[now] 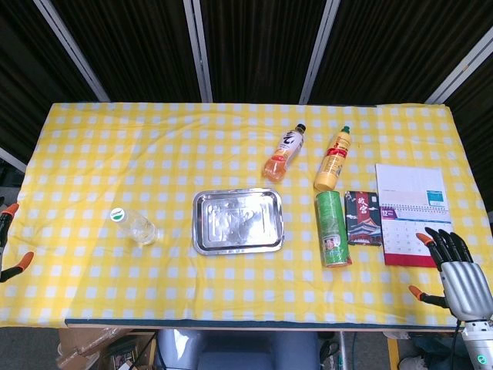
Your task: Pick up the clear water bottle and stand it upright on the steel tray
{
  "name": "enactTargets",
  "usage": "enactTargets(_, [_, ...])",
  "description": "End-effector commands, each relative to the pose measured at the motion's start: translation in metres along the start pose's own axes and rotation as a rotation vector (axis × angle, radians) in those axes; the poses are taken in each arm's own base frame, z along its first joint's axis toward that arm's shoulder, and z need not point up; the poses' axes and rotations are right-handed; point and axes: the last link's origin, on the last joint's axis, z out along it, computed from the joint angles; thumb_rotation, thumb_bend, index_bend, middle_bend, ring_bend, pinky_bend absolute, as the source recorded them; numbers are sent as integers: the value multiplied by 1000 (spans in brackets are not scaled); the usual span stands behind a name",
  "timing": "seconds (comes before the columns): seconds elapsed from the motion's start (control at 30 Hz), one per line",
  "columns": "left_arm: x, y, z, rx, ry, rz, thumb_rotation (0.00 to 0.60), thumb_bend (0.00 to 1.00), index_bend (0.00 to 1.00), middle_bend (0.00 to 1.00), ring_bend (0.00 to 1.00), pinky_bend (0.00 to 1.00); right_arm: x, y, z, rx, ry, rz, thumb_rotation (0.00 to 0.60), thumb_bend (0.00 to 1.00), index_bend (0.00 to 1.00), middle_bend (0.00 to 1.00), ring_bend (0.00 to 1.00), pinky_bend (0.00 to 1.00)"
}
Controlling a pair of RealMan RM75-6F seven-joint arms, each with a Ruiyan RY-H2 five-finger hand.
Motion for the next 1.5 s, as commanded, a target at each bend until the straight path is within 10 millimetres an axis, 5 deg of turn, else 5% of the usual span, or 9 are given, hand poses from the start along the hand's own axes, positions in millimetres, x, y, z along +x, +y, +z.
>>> enactTargets(0.03, [3,0,-2,-2,17,29,600,268,105,0,0,0,0,1,-1,-5,3,-10,600,158,143,97,27,45])
enactTargets(0.9, [-3,6,2,-30,-63,-113,600,262,103,0,0,0,4,0,-6,-7,-4,1,600,158,143,97,27,45])
enactTargets(1.13, [-27,39,25,-104,-299,-679,600,261,110,11,0,0,4,0,-5,-7,-20,20,600,158,142,97,27,45])
enactTargets(1.33, [-50,52,54,-90,-448,-792,600,261,104,6,0,0,4,0,-4,-4,-29,26,600,158,142,97,27,45])
enactTargets(1.5, [-66,72,59,-119,-497,-848,600,261,105,7,0,0,4,1,-4,-12,-36,32,600,158,143,97,27,45])
